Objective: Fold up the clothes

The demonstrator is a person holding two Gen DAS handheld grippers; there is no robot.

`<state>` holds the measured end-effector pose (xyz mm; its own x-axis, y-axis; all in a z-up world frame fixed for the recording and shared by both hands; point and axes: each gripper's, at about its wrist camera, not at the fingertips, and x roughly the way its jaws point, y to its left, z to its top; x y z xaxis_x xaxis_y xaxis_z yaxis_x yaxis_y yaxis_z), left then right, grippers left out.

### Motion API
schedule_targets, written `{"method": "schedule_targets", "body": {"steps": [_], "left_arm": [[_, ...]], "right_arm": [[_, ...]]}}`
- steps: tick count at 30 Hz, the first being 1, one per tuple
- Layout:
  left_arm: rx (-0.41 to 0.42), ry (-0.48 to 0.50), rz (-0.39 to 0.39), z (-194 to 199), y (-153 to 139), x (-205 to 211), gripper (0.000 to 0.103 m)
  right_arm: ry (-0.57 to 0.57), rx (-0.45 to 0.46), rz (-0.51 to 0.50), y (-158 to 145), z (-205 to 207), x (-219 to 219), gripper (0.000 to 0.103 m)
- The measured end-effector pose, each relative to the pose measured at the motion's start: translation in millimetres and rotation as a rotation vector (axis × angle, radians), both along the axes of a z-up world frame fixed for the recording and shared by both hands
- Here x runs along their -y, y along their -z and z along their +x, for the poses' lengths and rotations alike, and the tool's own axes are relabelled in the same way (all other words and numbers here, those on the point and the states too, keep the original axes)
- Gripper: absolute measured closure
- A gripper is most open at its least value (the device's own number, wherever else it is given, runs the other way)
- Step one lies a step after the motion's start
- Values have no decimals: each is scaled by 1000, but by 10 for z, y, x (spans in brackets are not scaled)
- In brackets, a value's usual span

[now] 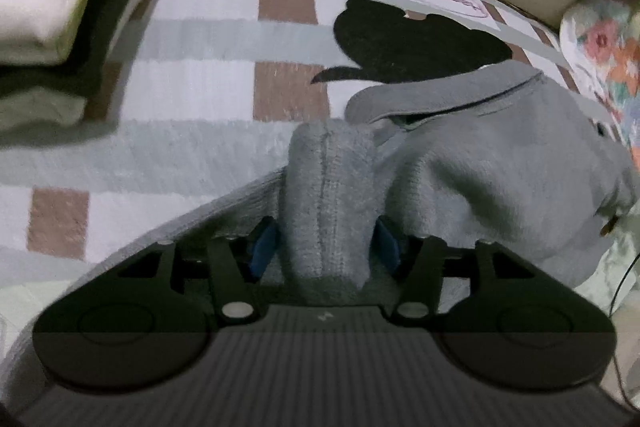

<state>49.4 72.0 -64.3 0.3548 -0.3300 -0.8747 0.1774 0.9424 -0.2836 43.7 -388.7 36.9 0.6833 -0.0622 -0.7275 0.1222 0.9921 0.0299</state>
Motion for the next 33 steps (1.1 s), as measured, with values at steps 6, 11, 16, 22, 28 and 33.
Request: {"method": "schedule_targets", "body": {"steps": [6,11,16,22,28,33], "left_arm": [[-63,-77,-34,43,170,-78,45],[44,9,-15,-63,48,2,89],[83,49,-3,-101,-9,11,88],[73,60,-26,-88,32,-9,74],[116,71,21,-137,16,62,90],[332,83,149,-197,-335,129,90]], "right_arm": [[-240,-105,186,210,391,-531,33],[-198,-141,168,579,647,-667,33],[-110,-172,274,835,543,-640,18],[-176,-159,187,888,338,-877,32],[-316,67,-146,502,-18,-1289,86],[-276,230,-211,152,-39,-1325,88]]}}
